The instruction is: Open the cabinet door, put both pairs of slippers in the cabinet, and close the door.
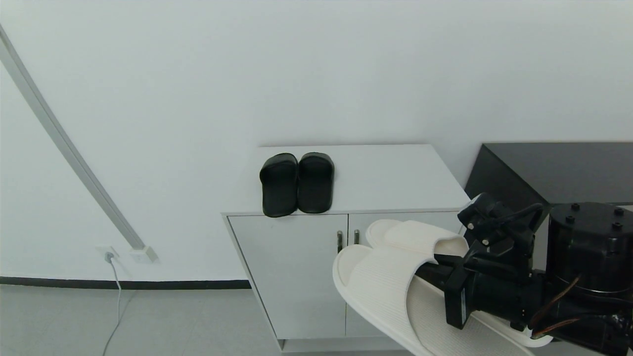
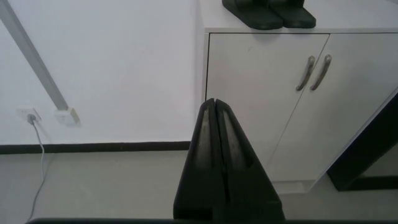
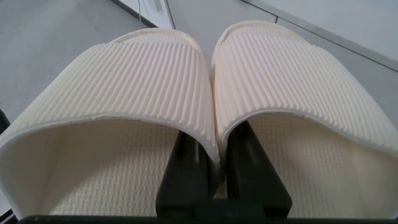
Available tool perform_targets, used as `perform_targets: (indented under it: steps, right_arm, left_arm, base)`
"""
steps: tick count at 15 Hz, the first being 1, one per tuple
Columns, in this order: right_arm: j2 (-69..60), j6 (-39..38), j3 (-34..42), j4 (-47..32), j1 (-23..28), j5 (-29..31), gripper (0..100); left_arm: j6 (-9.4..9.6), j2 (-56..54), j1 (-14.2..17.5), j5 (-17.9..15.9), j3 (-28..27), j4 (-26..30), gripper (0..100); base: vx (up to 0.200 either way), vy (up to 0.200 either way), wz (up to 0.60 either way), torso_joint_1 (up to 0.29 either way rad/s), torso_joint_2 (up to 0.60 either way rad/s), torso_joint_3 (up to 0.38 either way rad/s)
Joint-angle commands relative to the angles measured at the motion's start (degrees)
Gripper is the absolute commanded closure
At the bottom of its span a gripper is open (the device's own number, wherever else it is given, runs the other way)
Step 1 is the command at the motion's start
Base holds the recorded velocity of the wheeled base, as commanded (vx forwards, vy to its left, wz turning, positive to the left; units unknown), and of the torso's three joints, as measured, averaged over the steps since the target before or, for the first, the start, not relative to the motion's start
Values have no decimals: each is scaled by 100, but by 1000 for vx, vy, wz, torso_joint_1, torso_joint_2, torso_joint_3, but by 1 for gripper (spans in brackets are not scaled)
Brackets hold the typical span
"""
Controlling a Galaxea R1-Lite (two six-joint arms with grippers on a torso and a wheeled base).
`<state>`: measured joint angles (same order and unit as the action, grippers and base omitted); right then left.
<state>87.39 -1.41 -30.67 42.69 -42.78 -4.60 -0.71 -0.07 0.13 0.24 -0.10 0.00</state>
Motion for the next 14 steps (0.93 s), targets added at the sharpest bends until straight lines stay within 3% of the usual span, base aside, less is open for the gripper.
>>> perform_targets:
  steps: [1,11,14]
  right_arm:
    - [14,1,0,2,-3,-6,100]
    - [14,10,123,2,-11,-6,100]
    - [-12,10,228,11,-20,3,100]
  left_arm:
    - [0,7,4,2,1,0,100]
    - [18,7,4,20,1,-9,100]
    - [9,7,4,20,1,-9,100]
  base:
    - [0,0,0,0,0,0]
    - [0,0,0,-6,8,6]
    - [0,0,0,-152,341,183]
